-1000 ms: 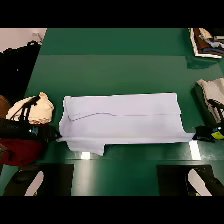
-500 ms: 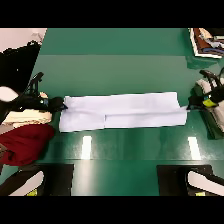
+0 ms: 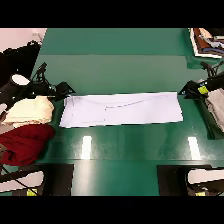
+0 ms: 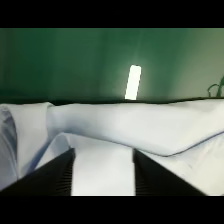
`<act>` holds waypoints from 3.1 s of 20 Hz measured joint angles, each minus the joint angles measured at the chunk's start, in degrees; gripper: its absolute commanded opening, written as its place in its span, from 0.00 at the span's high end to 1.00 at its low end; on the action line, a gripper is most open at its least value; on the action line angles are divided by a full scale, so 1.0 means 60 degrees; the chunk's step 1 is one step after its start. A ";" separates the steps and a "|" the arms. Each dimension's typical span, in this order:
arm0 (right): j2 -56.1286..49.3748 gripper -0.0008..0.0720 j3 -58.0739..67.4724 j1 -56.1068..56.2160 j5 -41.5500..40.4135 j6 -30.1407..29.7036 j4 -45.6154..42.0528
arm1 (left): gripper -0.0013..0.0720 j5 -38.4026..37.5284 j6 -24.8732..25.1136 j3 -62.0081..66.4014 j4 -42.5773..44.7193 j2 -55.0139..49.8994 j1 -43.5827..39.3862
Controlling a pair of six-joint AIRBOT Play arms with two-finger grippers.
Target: Fold the shirts.
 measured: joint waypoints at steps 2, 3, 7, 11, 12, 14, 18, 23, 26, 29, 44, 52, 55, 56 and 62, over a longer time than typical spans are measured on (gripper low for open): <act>-0.0113 0.32 -0.0288 -0.0423 0.0211 -0.0288 0.0200 | 0.95 -0.0299 0.0193 0.0124 -0.0364 -0.0073 -0.0029; -0.0149 0.32 -0.0525 -0.0667 0.0280 -0.0466 0.0273 | 0.95 -0.0393 0.0302 0.0160 -0.0579 -0.0095 -0.0084; -0.0335 0.32 -0.1443 -0.1366 0.0306 -0.1206 0.0867 | 0.95 -0.0339 0.0572 0.0226 -0.1115 -0.0142 -0.0867; -0.0820 0.41 -0.1730 -0.1300 0.0408 -0.1614 0.1472 | 0.95 0.0437 0.0601 0.0248 -0.1293 -0.0164 -0.2153; -0.0954 0.56 -0.1698 -0.1166 0.0452 -0.1694 0.1552 | 0.95 0.0663 0.0557 0.0255 -0.1326 -0.0178 -0.2481; -0.1169 0.90 -0.1530 -0.0885 0.0335 -0.1836 0.1468 | 0.95 0.1020 0.0430 0.0295 -0.1351 -0.0284 -0.3071; -0.1155 0.97 -0.0911 -0.0375 0.0430 -0.2062 0.1410 | 0.95 0.1333 0.0219 0.0933 -0.1359 -0.1035 -0.4080; 0.0015 0.97 -0.0146 -0.0051 0.0823 -0.2116 0.2612 | 0.95 0.1231 -0.0040 0.2484 -0.1169 -0.2568 -0.5082; 0.0860 0.97 0.0382 0.0270 0.0911 -0.2080 0.3858 | 0.95 0.0940 -0.0302 0.3289 -0.0794 -0.3435 -0.5493; 0.1392 0.97 0.1060 0.0933 0.0947 -0.1916 0.4492 | 0.95 0.0754 -0.0506 0.3829 -0.0583 -0.4047 -0.5723; 0.1588 0.97 0.2291 0.5512 -0.0270 -0.1610 0.4969 | 0.95 0.0477 -0.1002 0.4619 0.0619 -0.3231 -0.4408; -0.0368 0.34 0.2306 0.9322 -0.3177 -0.2218 0.5056 | 0.95 -0.0969 -0.1118 0.4652 0.2820 0.0113 -0.1064; -0.1086 0.41 0.2306 1.0163 -0.3767 -0.2452 0.4958 | 0.95 -0.1344 -0.1100 0.4652 0.3089 0.0736 -0.0353; -0.1180 0.41 0.2288 1.0233 -0.3701 -0.2488 0.4870 | 0.95 -0.1494 -0.1086 0.4652 0.3126 0.0845 -0.0237; -0.0193 0.31 0.0546 0.8604 -0.3107 -0.2018 0.3442 | 0.95 -0.2149 -0.0892 0.4641 0.3228 0.1086 0.0051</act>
